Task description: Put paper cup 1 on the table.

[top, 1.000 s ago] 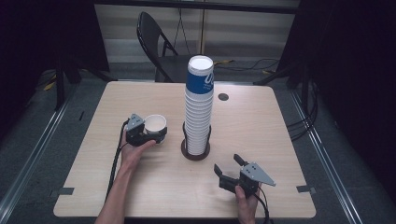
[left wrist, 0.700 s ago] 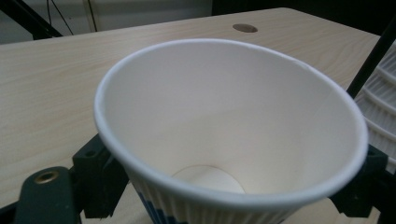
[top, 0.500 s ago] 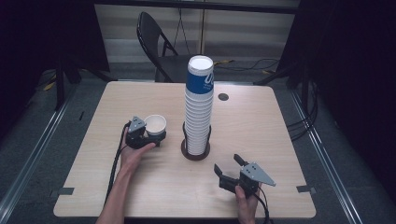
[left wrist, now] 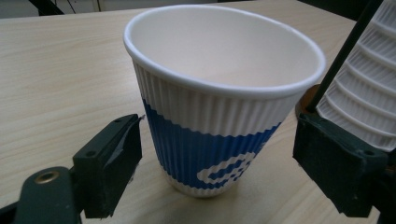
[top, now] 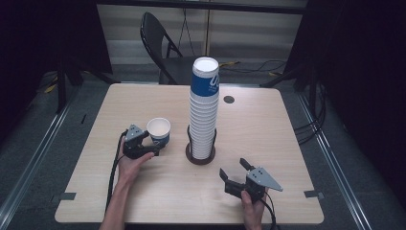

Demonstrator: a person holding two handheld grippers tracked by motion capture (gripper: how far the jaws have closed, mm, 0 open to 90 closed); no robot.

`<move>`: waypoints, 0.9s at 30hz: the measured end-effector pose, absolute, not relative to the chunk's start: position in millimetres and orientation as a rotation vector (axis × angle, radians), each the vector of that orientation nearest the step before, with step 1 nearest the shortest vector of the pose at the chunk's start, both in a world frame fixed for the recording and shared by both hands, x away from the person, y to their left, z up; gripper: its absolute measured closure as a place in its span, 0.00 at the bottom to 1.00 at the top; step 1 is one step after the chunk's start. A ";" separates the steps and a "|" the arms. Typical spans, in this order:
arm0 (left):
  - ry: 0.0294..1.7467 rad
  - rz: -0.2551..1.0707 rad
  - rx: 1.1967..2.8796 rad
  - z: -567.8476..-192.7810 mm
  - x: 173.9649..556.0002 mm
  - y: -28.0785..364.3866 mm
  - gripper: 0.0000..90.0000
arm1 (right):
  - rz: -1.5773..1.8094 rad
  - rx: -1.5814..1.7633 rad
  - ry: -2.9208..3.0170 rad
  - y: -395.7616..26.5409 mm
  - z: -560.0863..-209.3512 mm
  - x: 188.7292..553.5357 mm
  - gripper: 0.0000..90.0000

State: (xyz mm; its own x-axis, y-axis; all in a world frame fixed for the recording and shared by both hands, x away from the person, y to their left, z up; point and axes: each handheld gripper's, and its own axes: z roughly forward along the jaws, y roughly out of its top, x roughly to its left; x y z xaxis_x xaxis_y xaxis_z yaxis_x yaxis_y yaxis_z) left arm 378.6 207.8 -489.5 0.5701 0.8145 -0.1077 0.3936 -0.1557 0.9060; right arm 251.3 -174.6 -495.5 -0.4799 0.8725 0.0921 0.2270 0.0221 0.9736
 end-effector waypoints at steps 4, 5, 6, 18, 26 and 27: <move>1.009 0.546 1.764 -483.6 369.3 210.2 0.18 | 1.493 1.122 1.747 -174.6 -495.5 251.3 0.16; 1.009 0.546 1.764 -483.6 369.3 210.2 0.18 | 1.493 1.122 1.747 -174.6 -495.5 251.3 0.16; 1.006 0.537 1.753 -482.0 367.4 211.3 0.18 | 1.492 1.121 1.747 -174.7 -495.5 251.4 0.16; 0.978 0.526 1.671 -452.2 351.4 214.5 0.18 | 1.493 1.122 1.752 -175.0 -495.4 251.4 0.16; 0.939 0.530 1.649 -431.7 343.6 208.6 0.20 | 1.493 1.124 1.749 -175.0 -495.5 251.3 0.16; 0.914 0.536 1.658 -426.6 341.6 206.3 0.20 | 1.492 1.122 1.751 -174.9 -495.4 251.4 0.16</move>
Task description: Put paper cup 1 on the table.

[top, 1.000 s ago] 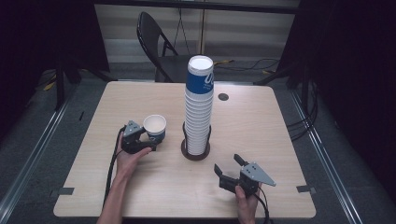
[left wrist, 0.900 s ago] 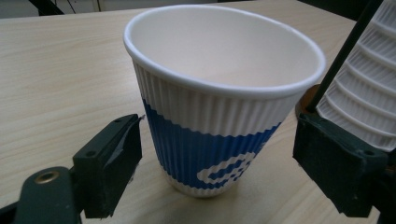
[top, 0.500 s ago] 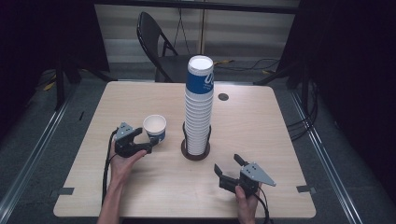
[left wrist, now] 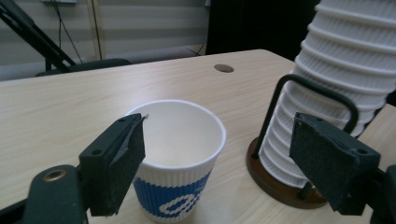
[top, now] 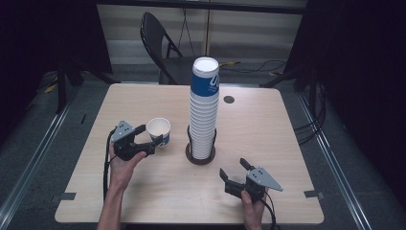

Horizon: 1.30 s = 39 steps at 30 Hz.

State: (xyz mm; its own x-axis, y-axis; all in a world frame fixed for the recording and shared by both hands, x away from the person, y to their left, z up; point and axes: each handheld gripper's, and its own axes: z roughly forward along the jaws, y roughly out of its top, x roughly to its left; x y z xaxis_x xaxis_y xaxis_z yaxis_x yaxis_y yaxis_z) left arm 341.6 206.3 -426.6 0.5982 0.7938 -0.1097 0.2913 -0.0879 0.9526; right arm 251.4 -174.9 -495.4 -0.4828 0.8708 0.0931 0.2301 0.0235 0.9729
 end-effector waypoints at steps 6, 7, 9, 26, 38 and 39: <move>0.837 0.558 1.678 -406.4 334.1 199.1 0.20 | 1.491 1.123 1.752 -174.9 -495.4 251.5 0.16; 0.837 0.558 1.678 -406.4 334.1 199.1 0.18 | 1.491 1.123 1.752 -174.9 -495.4 251.5 0.16; 0.813 0.544 1.665 -399.8 332.2 197.0 0.19 | 1.491 1.123 1.752 -174.8 -495.4 251.4 0.16; 0.639 0.509 1.605 -349.5 319.0 176.2 0.20 | 1.491 1.121 1.750 -174.5 -495.5 251.4 0.16; 0.567 0.467 1.610 -320.6 326.5 157.1 0.20 | 1.495 1.118 1.749 -174.8 -495.5 251.2 0.16; 0.566 0.482 1.618 -317.4 327.5 155.3 0.20 | 1.496 1.119 1.746 -174.6 -495.6 251.2 0.16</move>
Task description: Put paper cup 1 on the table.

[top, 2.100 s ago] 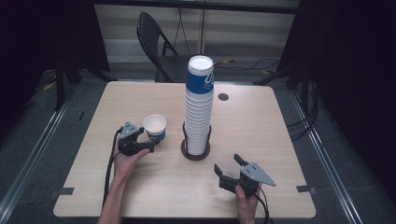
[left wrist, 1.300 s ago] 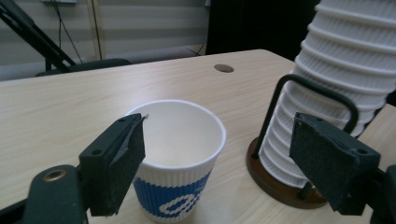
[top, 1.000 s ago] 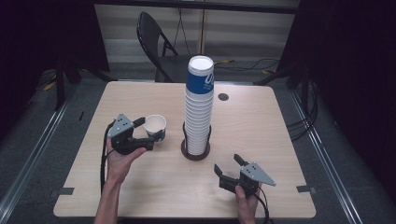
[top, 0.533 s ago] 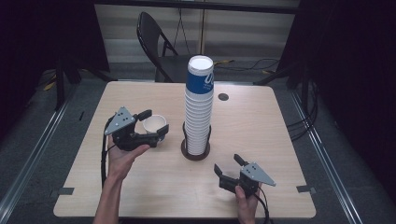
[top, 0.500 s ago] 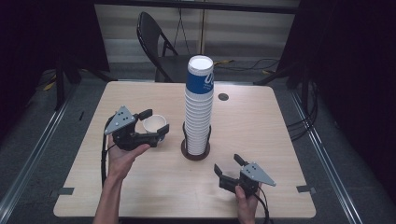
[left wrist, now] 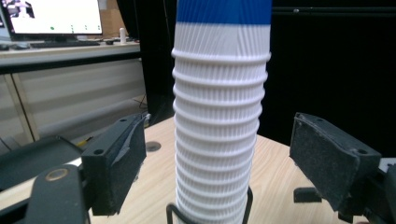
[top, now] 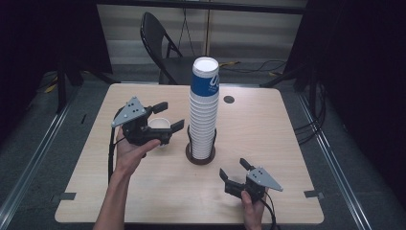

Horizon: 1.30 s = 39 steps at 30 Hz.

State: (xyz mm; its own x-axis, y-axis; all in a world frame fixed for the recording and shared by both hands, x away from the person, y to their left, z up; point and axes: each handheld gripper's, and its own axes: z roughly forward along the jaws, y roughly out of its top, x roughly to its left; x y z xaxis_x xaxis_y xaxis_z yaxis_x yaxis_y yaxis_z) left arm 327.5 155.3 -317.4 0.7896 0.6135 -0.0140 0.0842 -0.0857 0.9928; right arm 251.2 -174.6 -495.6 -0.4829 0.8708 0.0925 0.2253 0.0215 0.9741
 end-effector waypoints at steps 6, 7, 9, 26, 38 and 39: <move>0.569 0.450 1.598 -303.5 336.0 148.8 0.21 | 1.496 1.118 1.746 -174.7 -495.6 251.2 0.16; 0.573 0.432 1.595 -299.6 339.4 146.6 0.21 | 1.496 1.118 1.748 -174.8 -495.5 251.1 0.16; 0.566 0.431 1.597 -295.6 342.3 143.3 0.21 | 1.497 1.120 1.747 -174.9 -495.5 251.1 0.16; 0.528 0.459 1.631 -273.6 356.5 120.5 0.17 | 1.504 1.121 1.744 -175.6 -495.6 250.9 0.16; 0.514 0.472 1.644 -256.7 368.2 99.2 0.17 | 1.502 1.111 1.744 -175.4 -495.7 250.5 0.16; 0.527 0.464 1.651 -256.5 372.2 97.5 0.17 | 1.502 1.111 1.745 -175.4 -495.7 250.5 0.16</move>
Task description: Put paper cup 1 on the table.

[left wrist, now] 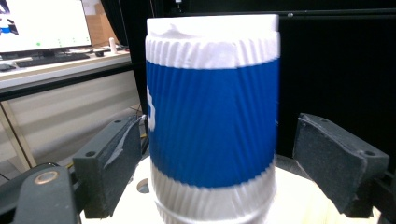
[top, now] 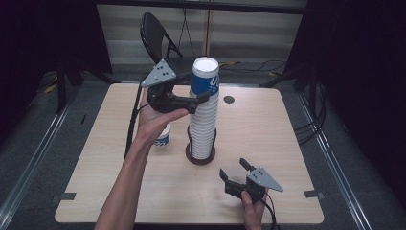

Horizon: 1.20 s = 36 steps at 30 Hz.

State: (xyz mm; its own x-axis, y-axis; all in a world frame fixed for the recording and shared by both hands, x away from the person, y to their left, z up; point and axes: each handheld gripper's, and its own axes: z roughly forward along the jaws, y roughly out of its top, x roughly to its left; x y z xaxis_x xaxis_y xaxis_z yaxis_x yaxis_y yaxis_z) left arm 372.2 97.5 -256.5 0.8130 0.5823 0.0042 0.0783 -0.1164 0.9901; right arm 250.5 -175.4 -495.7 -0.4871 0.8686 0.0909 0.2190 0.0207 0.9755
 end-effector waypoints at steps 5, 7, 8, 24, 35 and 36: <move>0.535 0.435 1.654 -256.4 380.5 92.7 0.16 | 1.504 1.107 1.746 -175.5 -495.8 250.4 0.16; 0.542 0.428 1.658 -256.3 383.0 88.2 0.16 | 1.505 1.105 1.748 -175.5 -495.7 250.3 0.16; 0.540 0.436 1.665 -256.3 384.0 85.9 0.16 | 1.505 1.103 1.748 -175.3 -495.7 250.2 0.16; 0.567 0.438 1.698 -260.9 392.5 67.6 0.19 | 1.510 1.100 1.740 -175.4 -495.8 249.7 0.16; 0.560 0.451 1.691 -262.1 391.4 67.0 0.21 | 1.512 1.100 1.738 -175.6 -495.9 249.6 0.16; 0.559 0.452 1.690 -262.2 391.4 66.8 0.21 | 1.511 1.098 1.739 -175.6 -495.9 249.6 0.16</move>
